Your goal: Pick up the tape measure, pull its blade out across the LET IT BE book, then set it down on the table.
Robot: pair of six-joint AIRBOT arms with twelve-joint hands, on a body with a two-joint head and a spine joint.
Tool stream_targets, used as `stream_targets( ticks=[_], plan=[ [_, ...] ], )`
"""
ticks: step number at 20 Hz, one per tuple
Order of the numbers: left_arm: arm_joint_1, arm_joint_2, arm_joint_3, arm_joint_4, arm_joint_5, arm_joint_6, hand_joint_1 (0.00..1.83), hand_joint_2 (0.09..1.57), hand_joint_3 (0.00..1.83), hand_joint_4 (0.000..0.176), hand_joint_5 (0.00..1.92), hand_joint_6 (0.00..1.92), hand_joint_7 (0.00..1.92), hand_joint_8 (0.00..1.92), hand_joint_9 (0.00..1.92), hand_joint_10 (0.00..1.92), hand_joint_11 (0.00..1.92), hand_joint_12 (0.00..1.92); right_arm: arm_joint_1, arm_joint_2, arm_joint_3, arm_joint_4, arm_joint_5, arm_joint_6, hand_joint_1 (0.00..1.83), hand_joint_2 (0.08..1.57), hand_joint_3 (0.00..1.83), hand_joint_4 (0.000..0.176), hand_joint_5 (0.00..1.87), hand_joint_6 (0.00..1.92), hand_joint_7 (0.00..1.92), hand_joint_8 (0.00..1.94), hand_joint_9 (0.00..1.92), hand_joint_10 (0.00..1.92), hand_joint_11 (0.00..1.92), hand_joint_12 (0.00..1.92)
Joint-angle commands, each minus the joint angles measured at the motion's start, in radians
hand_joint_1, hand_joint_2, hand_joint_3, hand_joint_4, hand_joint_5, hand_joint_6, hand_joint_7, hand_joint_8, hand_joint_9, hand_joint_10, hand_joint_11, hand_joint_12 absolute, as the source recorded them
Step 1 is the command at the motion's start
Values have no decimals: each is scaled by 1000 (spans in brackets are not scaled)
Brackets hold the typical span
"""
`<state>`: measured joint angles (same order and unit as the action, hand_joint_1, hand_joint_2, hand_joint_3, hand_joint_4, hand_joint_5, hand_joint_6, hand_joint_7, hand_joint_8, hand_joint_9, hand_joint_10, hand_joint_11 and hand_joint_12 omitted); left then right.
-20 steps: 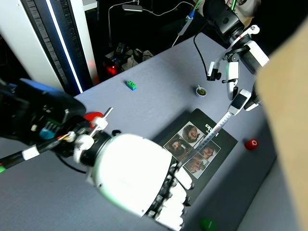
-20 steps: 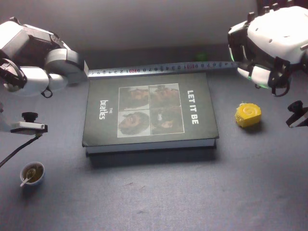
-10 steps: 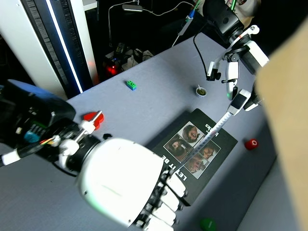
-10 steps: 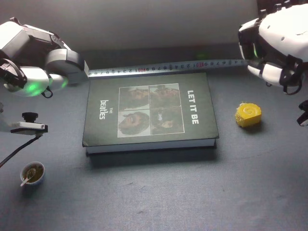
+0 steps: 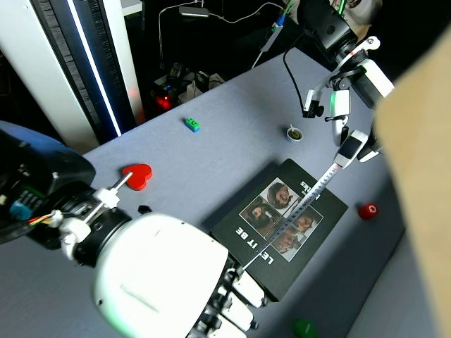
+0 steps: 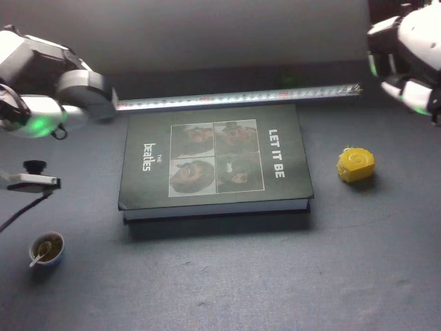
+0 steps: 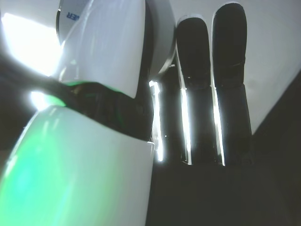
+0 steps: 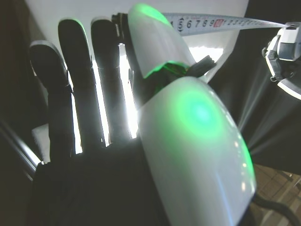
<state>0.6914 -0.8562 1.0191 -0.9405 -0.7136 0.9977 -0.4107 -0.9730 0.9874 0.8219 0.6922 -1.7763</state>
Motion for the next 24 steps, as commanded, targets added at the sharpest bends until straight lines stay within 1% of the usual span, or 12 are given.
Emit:
stream_targets(
  ticks=[1,2,3,4,11,13,14,18,21,23,24],
  plan=[
    [-6,7,4,37,-120,-13,1377,1112,0,0,934,852,1006,992,915,1257,856,1110,4,8,4,-44,101,0,1143,1243,0,19,714,1396,801,1302,678,1161,531,1613],
    [-6,7,4,37,-120,-13,1377,1112,0,0,935,848,1006,995,915,1256,858,1109,2,10,4,-45,101,0,1145,1241,0,16,713,1387,809,1300,682,1161,536,1613],
    [-5,7,4,37,-120,-13,1378,1111,0,0,936,847,1007,995,914,1256,860,1108,0,10,4,-45,101,1,1147,1243,0,1,691,1392,818,1310,683,1160,537,1614],
    [-4,7,3,37,-120,-13,1378,1112,0,0,935,840,1007,998,914,1257,861,1106,-1,10,4,-46,101,1,1147,1247,1,0,672,1401,820,1322,677,1163,535,1620],
    [3,7,3,33,-119,-17,1377,1115,0,0,917,855,1006,1005,906,1266,870,1091,1,9,-10,-80,108,3,1147,1248,1,0,668,1401,821,1327,669,1161,533,1620],
    [8,9,9,51,-72,-35,1377,1115,0,0,920,851,1005,1008,905,1267,872,1091,4,9,-19,-96,109,4,1148,1245,0,0,681,1391,824,1316,674,1154,534,1607],
    [6,10,18,78,-25,-53,1377,1115,0,0,927,843,1002,1012,904,1269,872,1091,6,9,-23,-102,109,4,1148,1244,0,0,683,1389,824,1314,676,1152,532,1601],
    [13,18,53,106,91,-56,1377,1116,0,0,924,841,1003,1009,904,1271,880,1096,-6,14,-51,-147,112,16,1147,1247,1,0,674,1400,819,1324,673,1146,535,1598],
    [24,18,83,112,97,-58,1377,1114,0,0,941,827,996,1018,902,1275,884,1098,-17,24,-92,-148,117,33,1146,1250,0,0,665,1413,820,1320,676,1129,542,1591],
    [37,9,107,112,86,-75,1377,1114,0,0,942,822,997,1019,903,1275,883,1099,-27,33,-137,-148,119,40,1114,1287,4,1,605,1493,741,1418,613,1087,490,1578],
    [41,4,119,112,71,-80,1377,1115,0,0,938,823,999,1017,903,1273,883,1099,-34,35,-161,-148,128,40,995,1317,1,0,606,1527,605,938,548,1007,426,1546]
  ],
)
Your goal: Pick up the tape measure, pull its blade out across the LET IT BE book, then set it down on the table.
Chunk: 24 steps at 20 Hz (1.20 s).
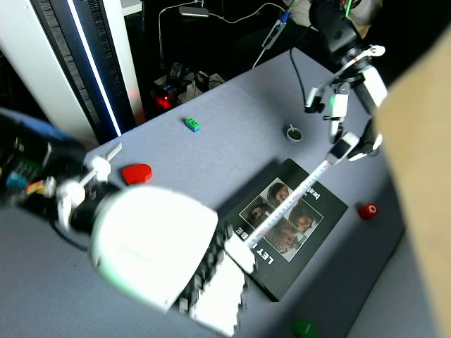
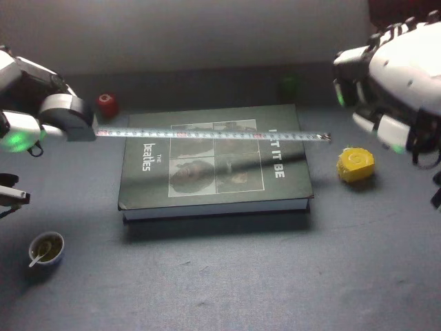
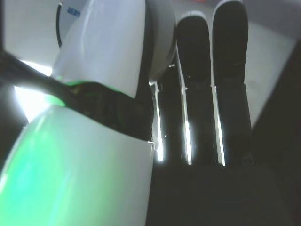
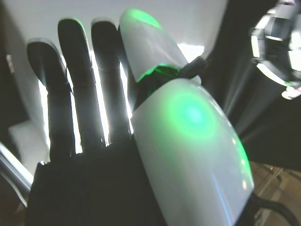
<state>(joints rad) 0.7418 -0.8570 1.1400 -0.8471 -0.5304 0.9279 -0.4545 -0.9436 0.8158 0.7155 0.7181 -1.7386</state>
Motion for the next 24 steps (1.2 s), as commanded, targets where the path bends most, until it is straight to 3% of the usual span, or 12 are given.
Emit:
stream_targets(
  ticks=[1,2,4,5,6,7,10,15,20,21,22,24],
  plan=[
    [-7,0,10,18,-119,-17,1384,1097,0,0,974,744,1048,949,951,1247,884,1103,4,5,-9,-47,114,2,845,1296,0,0,454,867,570,609,454,840,331,1479],
    [-6,-4,20,17,-119,-17,1386,1090,0,0,986,715,1061,922,965,1244,886,1110,2,7,-24,-56,120,1,729,1301,0,0,471,481,571,394,415,664,265,1450],
    [-1,-10,35,11,-124,-17,1385,1096,1,0,960,743,1053,936,958,1258,884,1116,-2,11,-52,-70,128,-3,302,1288,0,0,363,85,407,45,290,146,26,1099],
    [2,-12,38,7,-127,-17,1384,1100,1,0,951,761,1046,950,951,1268,879,1121,-5,13,-60,-72,128,-4,169,1266,0,6,286,24,280,11,211,57,4,824],
    [9,-12,41,5,-130,-17,1383,1100,0,0,956,758,1041,959,948,1270,878,1122,-11,16,-70,-80,128,-4,68,1241,0,27,216,8,184,4,145,14,0,587],
    [15,-13,44,4,-132,-20,1384,1097,0,0,974,738,1045,952,952,1263,878,1125,-16,18,-78,-85,130,-3,13,1204,0,46,142,4,105,4,82,5,0,426],
    [34,-14,49,2,-143,-22,1386,1088,0,0,1006,695,1057,927,964,1243,887,1109,-32,25,-104,-85,133,-1,0,1103,0,74,5,0,2,0,0,0,0,119],
    [69,-29,70,3,-178,-37,1384,1096,0,0,973,744,1038,962,959,1247,886,1099,-52,30,-140,-95,131,4,0,1064,0,83,0,0,0,0,0,0,0,41],
    [151,-62,109,20,-204,-77,1383,1101,0,0,963,756,1025,988,950,1263,868,1113,-62,29,-143,-110,137,5,0,1073,0,84,0,0,0,0,0,0,9,43],
    [165,-67,110,20,-205,-82,1382,1101,0,0,973,748,1019,996,947,1267,864,1118,-64,29,-143,-114,140,5,0,1101,0,86,0,0,0,0,0,0,30,59],
    [180,-72,110,24,-208,-86,1383,1098,0,0,981,732,1026,986,952,1259,865,1121,-65,29,-143,-120,144,5,0,1102,2,86,0,0,0,0,0,0,0,192],
    [191,-77,110,32,-214,-92,1383,1098,0,0,983,732,1026,985,952,1260,864,1121,-65,29,-143,-123,145,6,0,1108,4,86,0,0,0,0,0,0,0,215]
  ],
)
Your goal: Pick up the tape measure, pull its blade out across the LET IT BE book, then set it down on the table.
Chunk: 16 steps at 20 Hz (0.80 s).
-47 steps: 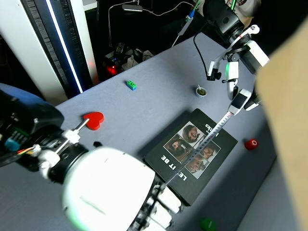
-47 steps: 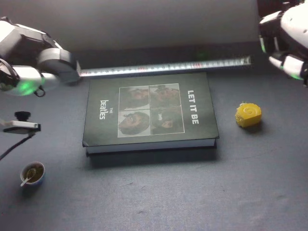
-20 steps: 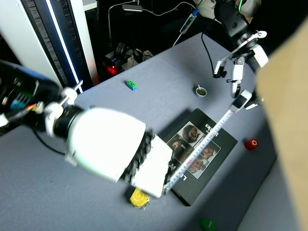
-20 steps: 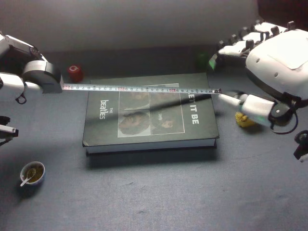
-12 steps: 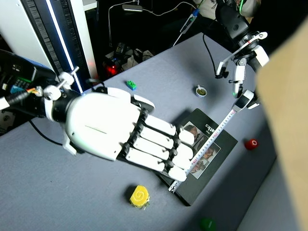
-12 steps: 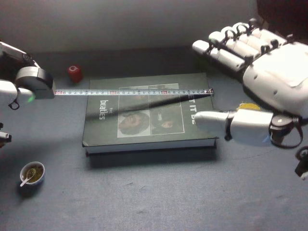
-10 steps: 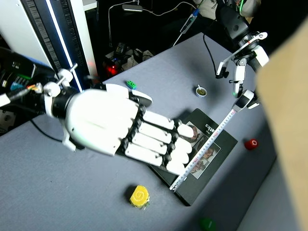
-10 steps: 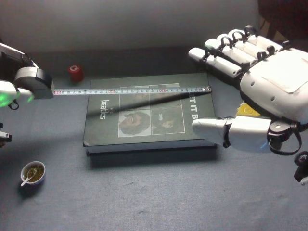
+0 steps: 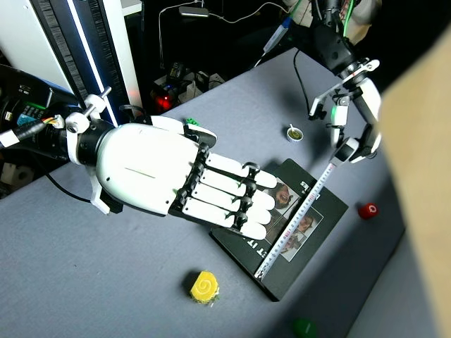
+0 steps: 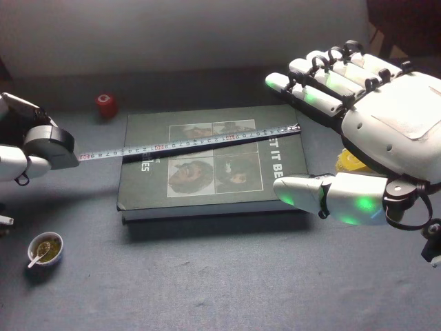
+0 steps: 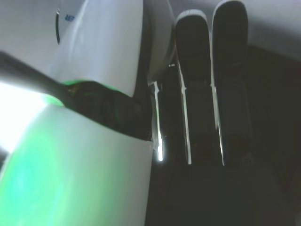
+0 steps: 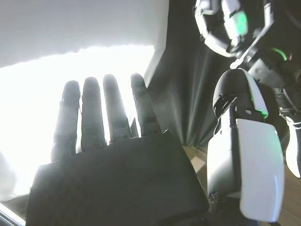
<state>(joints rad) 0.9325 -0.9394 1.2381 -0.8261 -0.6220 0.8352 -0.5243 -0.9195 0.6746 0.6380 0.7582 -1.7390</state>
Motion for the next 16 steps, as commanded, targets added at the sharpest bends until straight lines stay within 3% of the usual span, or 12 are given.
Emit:
stream_targets(
  ticks=[1,3,6,7,10,11,16],
  plan=[
    [3,2,13,14,-122,0,1381,1098,0,0,994,723,1025,984,945,1267,860,1121,5,5,-2,-47,106,8,0,1116,6,86,0,0,9,2,3,1,0,271],
    [7,-1,14,17,-122,0,1373,1125,0,0,934,838,961,1069,883,1312,848,1135,5,5,-2,-47,106,9,0,1124,5,86,0,0,32,4,11,2,0,334],
    [9,-3,12,17,-122,0,1372,1127,0,0,933,840,955,1078,878,1317,846,1138,6,5,-2,-47,106,11,0,1130,7,86,3,1,32,3,13,3,0,335],
    [9,-2,11,18,-122,0,1380,1105,0,0,989,734,1020,983,924,1297,847,1142,7,5,-2,-47,106,11,0,1143,9,86,11,3,43,4,25,5,0,370],
    [10,-1,10,17,-122,0,1373,1125,0,0,930,826,985,1041,867,1332,847,1143,7,5,-2,-47,108,11,0,1152,12,86,12,3,43,3,25,4,0,372],
    [10,-1,10,17,-122,0,1382,1103,0,0,956,769,1044,953,936,1281,859,1146,7,5,-2,-47,108,11,0,1156,10,86,13,2,45,2,26,3,0,342],
    [9,-1,11,17,-122,0,1384,1095,0,0,992,712,1036,965,955,1264,883,1127,7,5,-2,-56,113,11,0,1159,5,83,13,0,40,0,21,0,0,334]
  ],
)
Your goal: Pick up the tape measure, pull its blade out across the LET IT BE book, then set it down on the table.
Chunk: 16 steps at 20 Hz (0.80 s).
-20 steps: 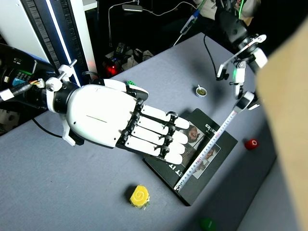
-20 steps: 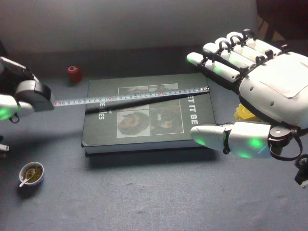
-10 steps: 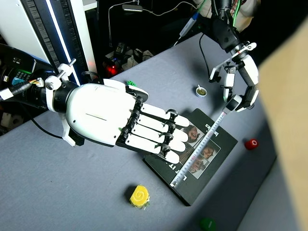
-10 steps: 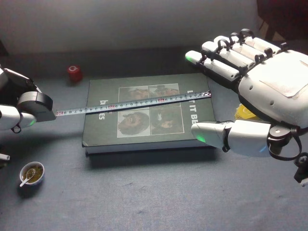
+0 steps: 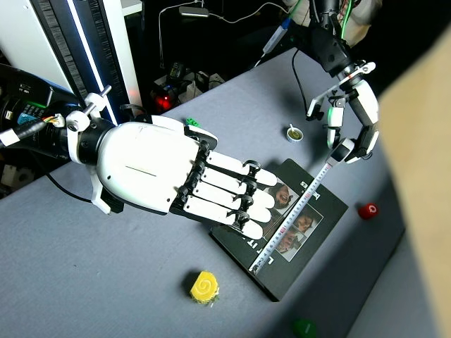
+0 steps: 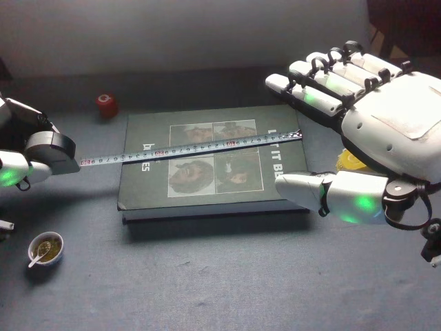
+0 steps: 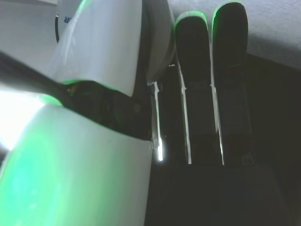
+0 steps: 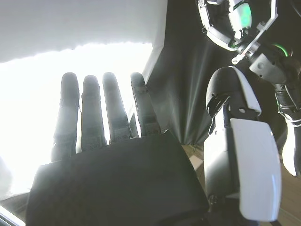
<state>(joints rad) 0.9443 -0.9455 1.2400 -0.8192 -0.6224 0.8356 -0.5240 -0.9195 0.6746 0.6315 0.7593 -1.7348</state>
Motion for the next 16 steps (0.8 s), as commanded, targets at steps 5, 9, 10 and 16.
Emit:
stream_targets(
  ticks=[5,9,10,16],
  plan=[
    [-7,6,-2,10,-127,-2,1383,1093,0,0,1021,668,1031,968,953,1271,881,1115,18,16,-2,-53,94,26,0,1163,4,82,12,0,43,1,30,3,0,366],
    [-40,14,-20,-2,-125,19,1373,1126,0,0,941,813,959,1065,882,1326,872,1122,36,24,-2,-62,73,54,0,1163,4,81,12,0,43,1,31,3,0,370],
    [-61,19,-29,-8,-125,39,1373,1126,0,0,939,815,959,1065,880,1328,870,1122,36,25,-2,-64,72,58,0,1163,4,81,11,0,43,1,31,3,0,371],
    [-172,85,-97,-14,-122,136,1385,1091,1,0,1016,671,1042,952,954,1267,876,1123,35,25,-2,-68,74,62,0,1162,2,82,19,3,42,0,30,2,0,371]
  ],
)
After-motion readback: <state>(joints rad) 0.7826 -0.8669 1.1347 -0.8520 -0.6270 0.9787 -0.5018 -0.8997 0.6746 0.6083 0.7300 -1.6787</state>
